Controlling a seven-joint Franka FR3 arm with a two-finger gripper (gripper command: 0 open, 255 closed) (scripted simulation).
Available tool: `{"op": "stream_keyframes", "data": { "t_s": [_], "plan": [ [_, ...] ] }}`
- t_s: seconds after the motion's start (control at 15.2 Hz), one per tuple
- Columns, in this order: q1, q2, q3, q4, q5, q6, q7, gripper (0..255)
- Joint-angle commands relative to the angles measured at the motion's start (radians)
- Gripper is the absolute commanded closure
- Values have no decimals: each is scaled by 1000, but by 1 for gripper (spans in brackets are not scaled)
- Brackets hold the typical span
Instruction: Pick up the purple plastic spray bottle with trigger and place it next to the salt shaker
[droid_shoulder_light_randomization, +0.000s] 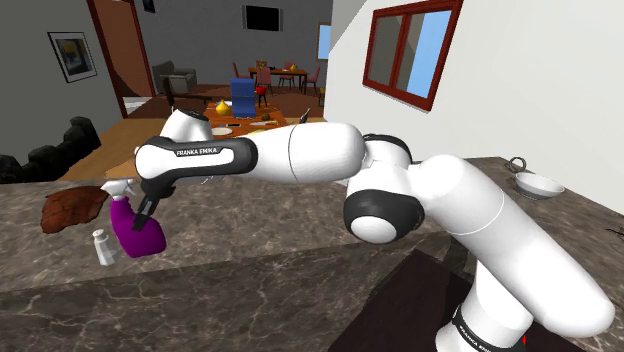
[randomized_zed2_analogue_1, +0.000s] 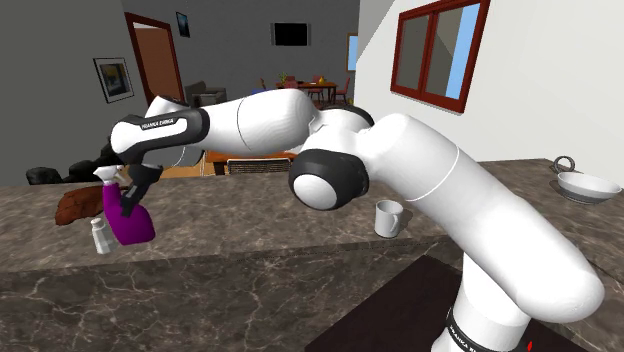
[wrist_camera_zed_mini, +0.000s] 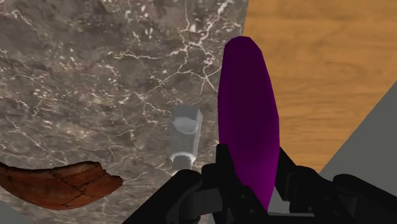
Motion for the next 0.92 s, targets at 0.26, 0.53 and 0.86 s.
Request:
{"op": "stream_keyframes", "data": {
  "t_s": [0.26, 0.53, 0.86],
  "plan": [
    [3, 23, 16, -37, 20, 58, -32, 255],
    [1, 40, 24, -44, 30, 80, -46, 255],
    [1, 40, 24, -43, 30, 80, -46, 255]
  ]
}}
